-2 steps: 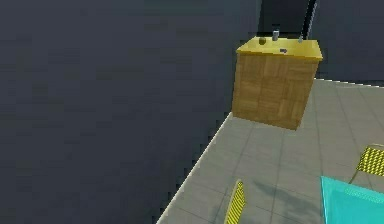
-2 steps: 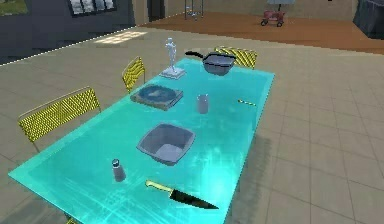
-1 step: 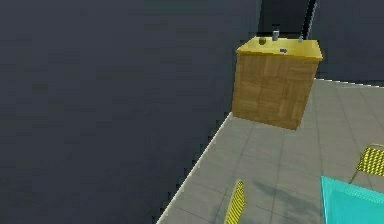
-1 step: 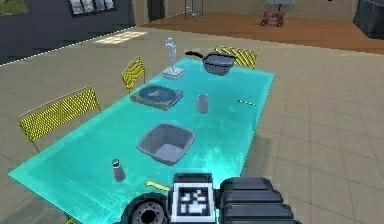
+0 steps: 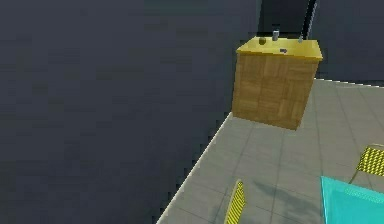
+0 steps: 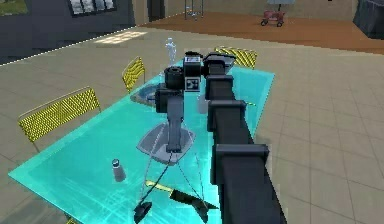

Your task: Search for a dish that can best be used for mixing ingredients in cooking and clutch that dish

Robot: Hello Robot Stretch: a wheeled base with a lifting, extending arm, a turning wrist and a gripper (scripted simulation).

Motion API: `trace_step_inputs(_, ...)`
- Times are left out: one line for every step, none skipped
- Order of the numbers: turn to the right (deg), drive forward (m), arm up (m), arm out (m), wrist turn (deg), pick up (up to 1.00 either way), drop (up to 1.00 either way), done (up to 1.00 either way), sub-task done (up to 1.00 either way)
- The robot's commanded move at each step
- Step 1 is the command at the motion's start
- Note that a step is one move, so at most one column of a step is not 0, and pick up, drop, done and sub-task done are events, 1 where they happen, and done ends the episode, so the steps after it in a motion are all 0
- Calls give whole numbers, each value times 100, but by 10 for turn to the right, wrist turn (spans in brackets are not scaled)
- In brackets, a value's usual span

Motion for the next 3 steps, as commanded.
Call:
trace_step_inputs(0,0,0,0,450,0,0,0,0)
trace_step_inputs(0,0,0,0,450,0,0,0,0)
trace_step_inputs(0,0,0,0,450,0,0,0,0)
